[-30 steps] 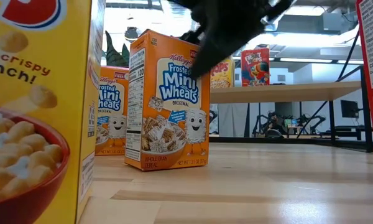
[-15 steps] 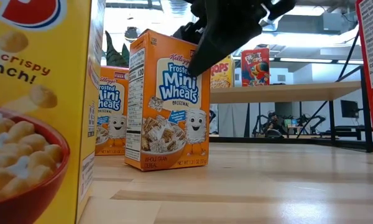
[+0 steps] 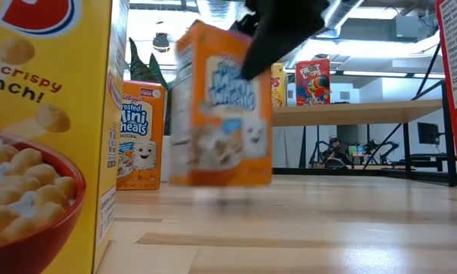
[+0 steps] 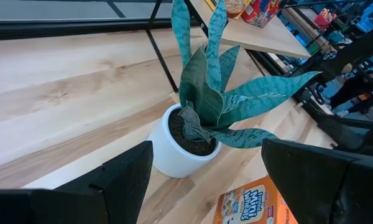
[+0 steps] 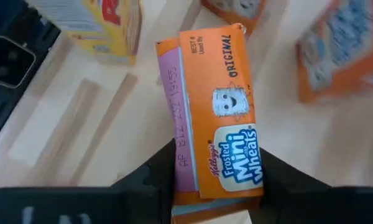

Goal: Stack cereal on shelf
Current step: Put the right orange cereal box on the shelf

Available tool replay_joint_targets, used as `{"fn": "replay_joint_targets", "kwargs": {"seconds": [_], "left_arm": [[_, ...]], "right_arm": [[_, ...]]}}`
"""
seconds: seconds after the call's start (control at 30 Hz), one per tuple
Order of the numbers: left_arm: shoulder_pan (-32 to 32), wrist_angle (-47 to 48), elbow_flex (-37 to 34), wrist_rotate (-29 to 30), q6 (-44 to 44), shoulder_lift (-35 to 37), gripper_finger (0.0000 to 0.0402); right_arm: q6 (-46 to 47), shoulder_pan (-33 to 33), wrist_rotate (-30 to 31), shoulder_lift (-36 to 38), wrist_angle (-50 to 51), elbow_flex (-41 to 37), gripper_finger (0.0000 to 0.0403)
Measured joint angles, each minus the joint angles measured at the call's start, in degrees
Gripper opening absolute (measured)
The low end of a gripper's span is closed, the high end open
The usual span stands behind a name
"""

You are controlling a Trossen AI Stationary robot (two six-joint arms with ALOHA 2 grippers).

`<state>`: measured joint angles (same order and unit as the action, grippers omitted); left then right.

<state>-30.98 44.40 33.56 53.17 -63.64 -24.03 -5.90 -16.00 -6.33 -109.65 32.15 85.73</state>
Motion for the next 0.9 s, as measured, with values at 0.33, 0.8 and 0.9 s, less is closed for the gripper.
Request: {"fn": "replay_joint_targets", "kwargs": {"seconds": [0.33,0.8,0.9], "left_arm": [[0.00,-0.06,0.00,0.07,-0.07,0.02,0.0293],[0.00,-0.21,0.00,3.53,-2.00,0.00,0.0293],[0.01,-0.20,0.00,3.79,-2.58,0.02,0.0293]], "right_arm": [[6.18,5.43,1.73,15.29,15.36,0.00,0.0174],[13.49,17.21,24.77,43.86,38.37,0.03,0.0167],[13.19,20.88,24.81,47.60,42.47,0.04,0.0163]]}}
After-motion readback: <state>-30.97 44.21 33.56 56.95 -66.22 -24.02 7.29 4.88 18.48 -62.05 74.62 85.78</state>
